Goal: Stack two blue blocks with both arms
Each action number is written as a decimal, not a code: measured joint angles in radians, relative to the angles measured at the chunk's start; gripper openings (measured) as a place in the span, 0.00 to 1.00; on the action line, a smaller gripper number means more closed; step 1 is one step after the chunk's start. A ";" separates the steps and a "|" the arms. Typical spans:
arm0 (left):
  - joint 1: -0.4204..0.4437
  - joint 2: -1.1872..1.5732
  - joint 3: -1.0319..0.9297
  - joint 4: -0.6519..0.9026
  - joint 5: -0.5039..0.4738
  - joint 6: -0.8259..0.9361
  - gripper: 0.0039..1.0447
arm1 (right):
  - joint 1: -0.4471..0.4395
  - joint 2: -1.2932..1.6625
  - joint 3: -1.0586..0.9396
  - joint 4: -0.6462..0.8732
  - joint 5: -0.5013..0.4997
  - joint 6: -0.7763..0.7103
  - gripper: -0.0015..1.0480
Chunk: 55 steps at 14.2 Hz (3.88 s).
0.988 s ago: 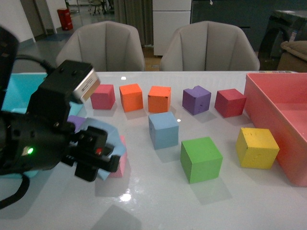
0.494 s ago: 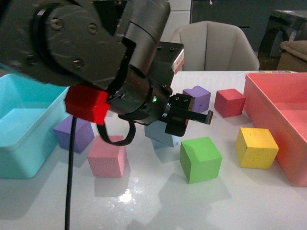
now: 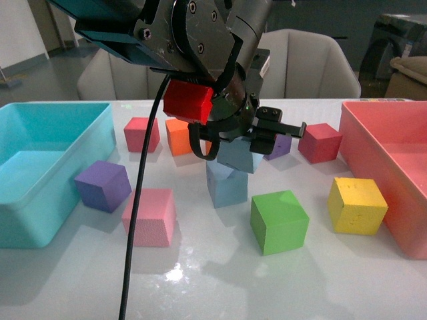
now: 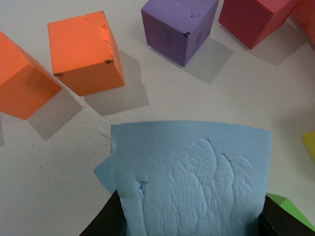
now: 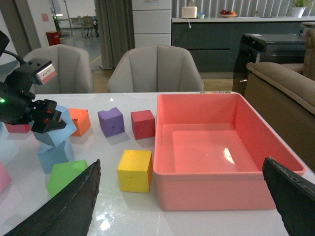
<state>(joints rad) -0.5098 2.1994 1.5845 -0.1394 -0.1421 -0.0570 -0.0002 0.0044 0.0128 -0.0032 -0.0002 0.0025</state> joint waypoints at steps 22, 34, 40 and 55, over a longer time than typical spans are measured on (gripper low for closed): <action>0.024 -0.034 0.005 0.069 -0.017 -0.023 0.94 | 0.000 0.000 0.000 0.000 0.000 0.000 0.94; 0.072 -0.922 -1.029 0.888 -0.311 0.081 0.55 | 0.000 0.000 0.000 0.000 0.000 0.000 0.94; 0.252 -1.186 -1.334 0.900 -0.119 0.061 0.02 | 0.000 0.000 0.000 0.000 0.000 0.000 0.94; 0.508 -1.823 -1.574 0.510 0.142 0.058 0.01 | 0.000 0.000 0.000 0.000 0.000 0.000 0.94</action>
<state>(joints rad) -0.0021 0.3763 0.0109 0.3706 -0.0002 0.0010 -0.0002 0.0044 0.0128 -0.0032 -0.0002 0.0025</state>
